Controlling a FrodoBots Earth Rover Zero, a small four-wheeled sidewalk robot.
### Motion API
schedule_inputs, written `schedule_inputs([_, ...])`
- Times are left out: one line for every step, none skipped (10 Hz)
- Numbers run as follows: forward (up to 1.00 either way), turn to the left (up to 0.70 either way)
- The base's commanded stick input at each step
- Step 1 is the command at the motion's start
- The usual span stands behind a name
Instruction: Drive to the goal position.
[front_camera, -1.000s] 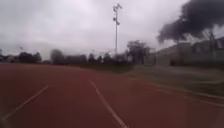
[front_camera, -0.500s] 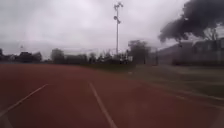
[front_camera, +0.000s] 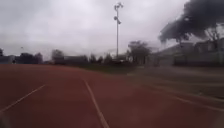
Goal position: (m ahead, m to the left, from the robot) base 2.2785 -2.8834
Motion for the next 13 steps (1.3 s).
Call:
schedule_inputs([0.45,0.27])
schedule_inputs([0.45,0.27])
schedule_inputs([0.45,0.27])
schedule_inputs([0.45,0.27])
schedule_inputs([0.45,0.17])
schedule_inputs([0.45,0.00])
schedule_inputs([0.45,0.00])
schedule_inputs([0.45,0.00])
schedule_inputs([0.45,0.00])
schedule_inputs([0.45,0.00])
schedule_inputs([0.45,0.00])
schedule_inputs([0.45,0.00])
schedule_inputs([0.45,0.00])
